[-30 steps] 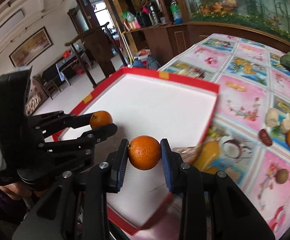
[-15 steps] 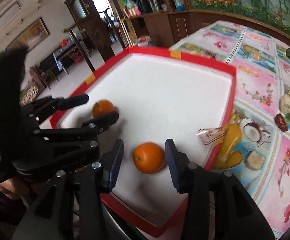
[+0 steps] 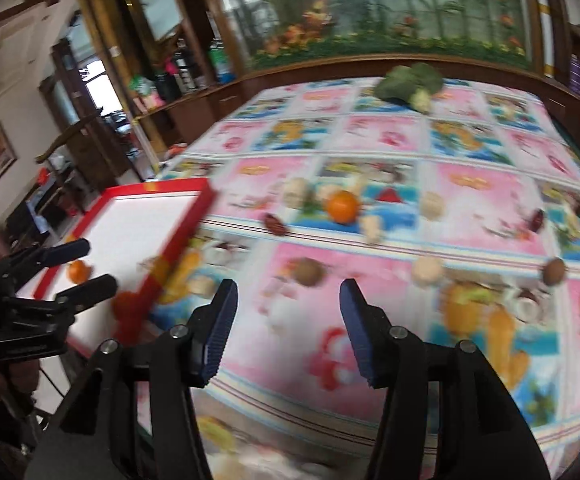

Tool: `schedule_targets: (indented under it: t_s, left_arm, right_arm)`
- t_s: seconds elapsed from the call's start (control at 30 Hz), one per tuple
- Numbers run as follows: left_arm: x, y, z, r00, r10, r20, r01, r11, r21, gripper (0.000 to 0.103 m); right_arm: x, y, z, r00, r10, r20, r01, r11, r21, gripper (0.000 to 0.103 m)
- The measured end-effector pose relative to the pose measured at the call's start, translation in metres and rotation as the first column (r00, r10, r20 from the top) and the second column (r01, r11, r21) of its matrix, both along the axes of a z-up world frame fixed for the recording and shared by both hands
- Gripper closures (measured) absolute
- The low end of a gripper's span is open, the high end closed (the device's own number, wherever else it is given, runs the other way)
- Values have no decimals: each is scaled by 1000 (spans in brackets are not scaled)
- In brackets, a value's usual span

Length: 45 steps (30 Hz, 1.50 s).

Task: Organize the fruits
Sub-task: 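Move both open tools back over the tablecloth fruits, then grasp a brown round fruit with the left tool while the right tool grasps a beige cube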

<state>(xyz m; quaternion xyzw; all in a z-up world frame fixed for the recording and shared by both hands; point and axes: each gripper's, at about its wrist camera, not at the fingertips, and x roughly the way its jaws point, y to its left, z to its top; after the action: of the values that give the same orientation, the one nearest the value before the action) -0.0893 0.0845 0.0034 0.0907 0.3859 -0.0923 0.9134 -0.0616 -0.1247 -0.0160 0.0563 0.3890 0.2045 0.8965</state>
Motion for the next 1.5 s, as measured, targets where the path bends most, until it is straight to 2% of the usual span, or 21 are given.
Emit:
schedule_targets:
  t_s: [0.17, 0.33, 0.47, 0.53, 0.6, 0.67, 0.73, 0.87, 0.93, 1.03, 1.07, 1.27, 1.4, 1.43, 1.5]
  left_arm:
    - [23, -28, -6, 999, -25, -23, 25, 1000, -19, 26]
    - [48, -46, -15, 997, -25, -72, 22, 999, -43, 26]
    - [54, -62, -22, 995, -42, -87, 39, 999, -31, 26]
    - [57, -67, -25, 994, -47, -101, 44, 998, -33, 26]
    - [59, -71, -27, 993, -49, -107, 46, 999, -29, 27]
    - [63, -77, -30, 992, -55, -116, 53, 998, -25, 30]
    - [67, -82, -33, 990, -62, -126, 59, 998, -29, 33]
    - [78, -91, -42, 985, -62, -158, 57, 998, -36, 43]
    - [81, -95, -46, 984, -61, -166, 56, 998, -31, 45]
    - [86, -98, -49, 983, -56, -173, 49, 998, -44, 54]
    - [88, -99, -51, 983, -53, -176, 46, 998, -45, 54]
    - [90, -104, -52, 983, -65, -172, 55, 997, -60, 63]
    - [90, -107, -53, 984, -78, -161, 68, 995, -68, 75]
    - [90, -107, -52, 984, -85, -158, 74, 995, -74, 82]
    - [89, -106, -52, 984, -89, -155, 77, 994, -80, 82]
  right_arm:
    - [20, -32, -10, 996, -82, -41, 80, 995, -59, 48]
    - [42, -42, -21, 990, -125, -62, 116, 985, -130, 48]
    - [61, -42, -29, 985, -149, -81, 135, 978, -159, 48]
    - [67, -42, -32, 982, -161, -98, 144, 976, -165, 52]
    - [70, -39, -37, 981, -157, -113, 136, 975, -175, 65]
    - [70, -36, -37, 982, -160, -99, 137, 969, -204, 72]
    - [70, -34, -37, 983, -157, -91, 135, 967, -215, 75]
    - [69, -37, -38, 985, -152, -79, 134, 972, -194, 75]
    - [69, -42, -38, 985, -150, -82, 137, 980, -145, 75]
    - [72, -53, -37, 983, -155, -99, 149, 987, -67, 75]
    - [72, -54, -37, 983, -157, -99, 152, 987, -58, 75]
    - [72, -53, -37, 982, -159, -102, 155, 987, -48, 75]
    - [71, -51, -38, 982, -161, -99, 157, 986, -52, 75]
    - [71, -51, -37, 982, -160, -97, 155, 986, -55, 75]
    - [70, -49, -37, 983, -158, -88, 153, 986, -62, 75]
